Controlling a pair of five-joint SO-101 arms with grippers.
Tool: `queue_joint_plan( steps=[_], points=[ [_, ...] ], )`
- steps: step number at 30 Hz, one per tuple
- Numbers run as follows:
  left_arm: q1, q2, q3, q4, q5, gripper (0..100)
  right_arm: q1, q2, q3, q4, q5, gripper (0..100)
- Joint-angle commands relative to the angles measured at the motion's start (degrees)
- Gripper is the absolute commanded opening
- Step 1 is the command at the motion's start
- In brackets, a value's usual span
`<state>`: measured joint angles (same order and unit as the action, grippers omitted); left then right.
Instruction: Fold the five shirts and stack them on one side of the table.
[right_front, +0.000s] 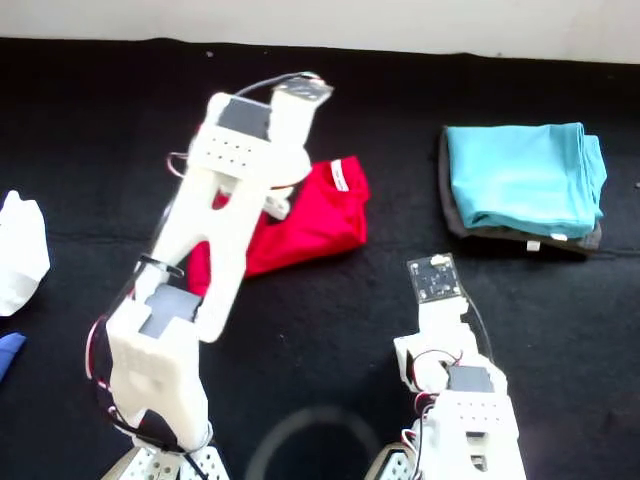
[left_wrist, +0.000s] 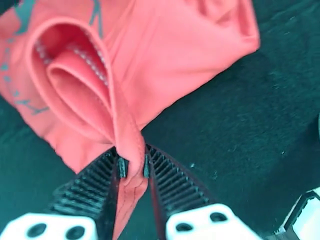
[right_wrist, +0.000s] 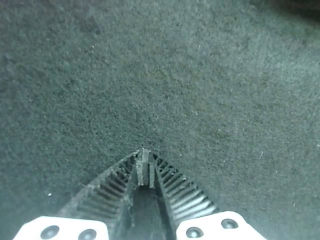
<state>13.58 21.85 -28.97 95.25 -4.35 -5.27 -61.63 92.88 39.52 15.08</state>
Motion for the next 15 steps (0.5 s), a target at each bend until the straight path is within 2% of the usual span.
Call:
queue_joint_plan(
  steps=[1,7,15],
  points=[
    [2.6,-3.3,-0.4,-4.1,0.3,1,0.5,-0.1,1.1,-1.1,0.4,0.7],
    [6.1,-2.6,0.1,-12.3,0.3,1,0.5,-0.1,1.1,-1.1,0.4,0.7],
    [7.3,6.5,-1.3,-23.8,0.3,1,0.5,-0.1,1.1,-1.1,0.4,0.7]
  ],
)
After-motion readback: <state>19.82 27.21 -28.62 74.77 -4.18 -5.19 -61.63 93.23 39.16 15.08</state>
